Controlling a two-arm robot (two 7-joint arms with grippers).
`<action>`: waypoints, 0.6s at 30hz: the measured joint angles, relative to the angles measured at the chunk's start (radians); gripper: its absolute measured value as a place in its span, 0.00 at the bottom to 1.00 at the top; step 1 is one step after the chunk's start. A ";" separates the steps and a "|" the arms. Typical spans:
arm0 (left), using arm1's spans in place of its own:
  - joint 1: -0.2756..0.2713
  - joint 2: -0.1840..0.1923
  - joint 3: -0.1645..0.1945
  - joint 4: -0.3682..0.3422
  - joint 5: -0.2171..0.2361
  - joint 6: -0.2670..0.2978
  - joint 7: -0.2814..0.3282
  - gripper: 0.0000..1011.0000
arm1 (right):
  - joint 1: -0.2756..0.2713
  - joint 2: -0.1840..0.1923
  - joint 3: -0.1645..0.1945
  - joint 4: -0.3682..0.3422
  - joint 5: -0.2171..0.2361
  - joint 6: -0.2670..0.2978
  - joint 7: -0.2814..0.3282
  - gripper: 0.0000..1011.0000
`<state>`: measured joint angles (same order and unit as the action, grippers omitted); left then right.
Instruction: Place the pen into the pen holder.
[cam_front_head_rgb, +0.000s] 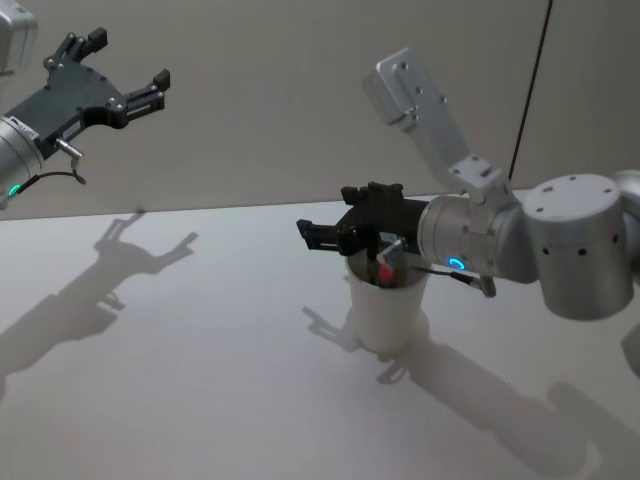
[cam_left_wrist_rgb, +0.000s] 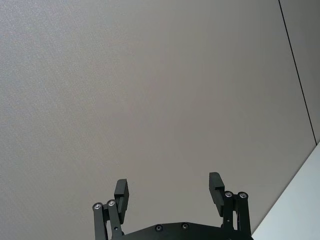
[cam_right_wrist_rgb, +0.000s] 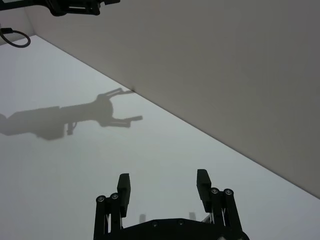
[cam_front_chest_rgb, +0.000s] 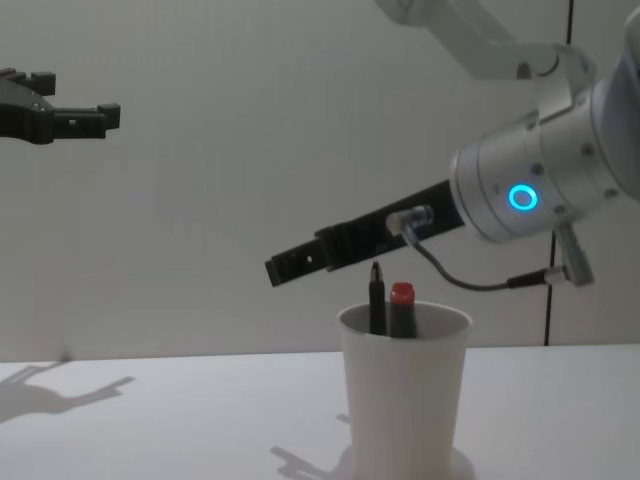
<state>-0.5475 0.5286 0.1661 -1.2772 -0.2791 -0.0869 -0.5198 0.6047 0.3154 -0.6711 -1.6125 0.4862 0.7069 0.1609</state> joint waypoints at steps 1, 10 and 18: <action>0.000 0.000 0.000 0.000 0.000 0.000 0.000 0.99 | 0.000 0.001 0.001 -0.004 0.000 0.000 -0.001 0.79; 0.000 0.000 0.000 0.000 0.000 0.000 0.000 0.99 | -0.016 0.039 0.031 -0.076 0.012 -0.016 -0.037 0.99; 0.000 0.000 0.000 0.000 0.000 0.000 0.000 0.99 | -0.047 0.095 0.078 -0.172 0.051 -0.037 -0.129 0.99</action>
<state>-0.5474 0.5287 0.1661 -1.2772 -0.2791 -0.0870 -0.5198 0.5574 0.4107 -0.5930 -1.7850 0.5370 0.6700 0.0315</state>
